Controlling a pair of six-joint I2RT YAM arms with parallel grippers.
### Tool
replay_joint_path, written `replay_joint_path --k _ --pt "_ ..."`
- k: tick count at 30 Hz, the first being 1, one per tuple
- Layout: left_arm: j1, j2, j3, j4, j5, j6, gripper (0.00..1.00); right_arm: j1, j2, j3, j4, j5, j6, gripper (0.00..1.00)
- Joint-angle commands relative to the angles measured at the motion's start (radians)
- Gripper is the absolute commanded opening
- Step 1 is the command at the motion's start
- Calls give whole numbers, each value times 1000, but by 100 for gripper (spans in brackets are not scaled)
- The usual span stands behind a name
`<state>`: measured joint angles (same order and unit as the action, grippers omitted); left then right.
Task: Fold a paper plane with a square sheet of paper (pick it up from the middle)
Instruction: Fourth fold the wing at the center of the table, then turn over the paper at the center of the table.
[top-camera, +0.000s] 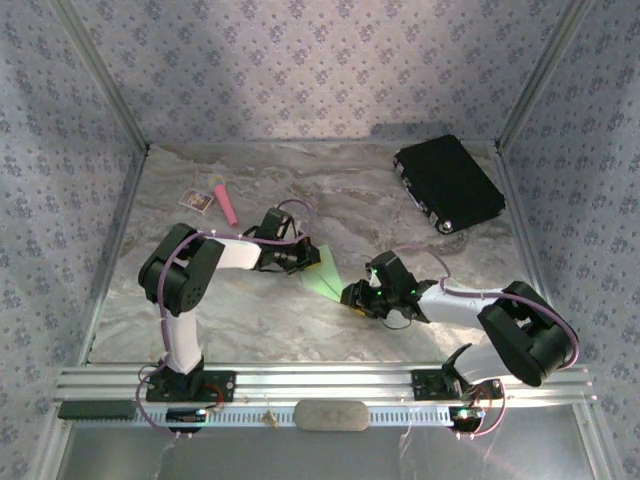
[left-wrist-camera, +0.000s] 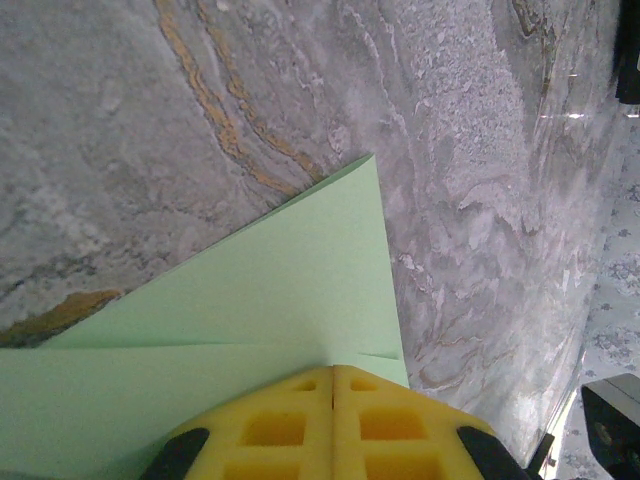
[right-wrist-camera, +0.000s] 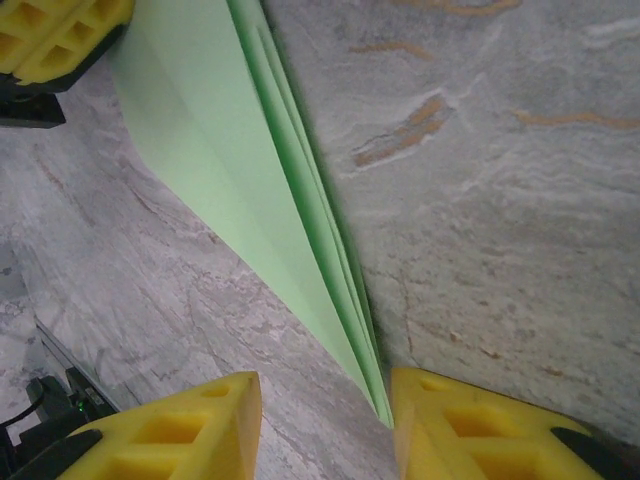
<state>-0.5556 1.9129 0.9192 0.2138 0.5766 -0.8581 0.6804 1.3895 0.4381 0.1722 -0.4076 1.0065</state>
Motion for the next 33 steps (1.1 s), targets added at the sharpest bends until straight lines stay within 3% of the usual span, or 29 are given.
replay_joint_path --k 1,17,27,33 --pt "8 -1 -22 -21 -7 -4 6 -5 5 4 58 7 17 37" --pt "8 5 -11 -26 -3 -7 8 -50 85 16 216 -68 7 34" --pt "9 -13 25 -35 18 -6 13 -57 103 8 230 -65 9 10" --pt "9 -92 32 -63 15 5 24 -53 78 3 198 -45 -18 2"
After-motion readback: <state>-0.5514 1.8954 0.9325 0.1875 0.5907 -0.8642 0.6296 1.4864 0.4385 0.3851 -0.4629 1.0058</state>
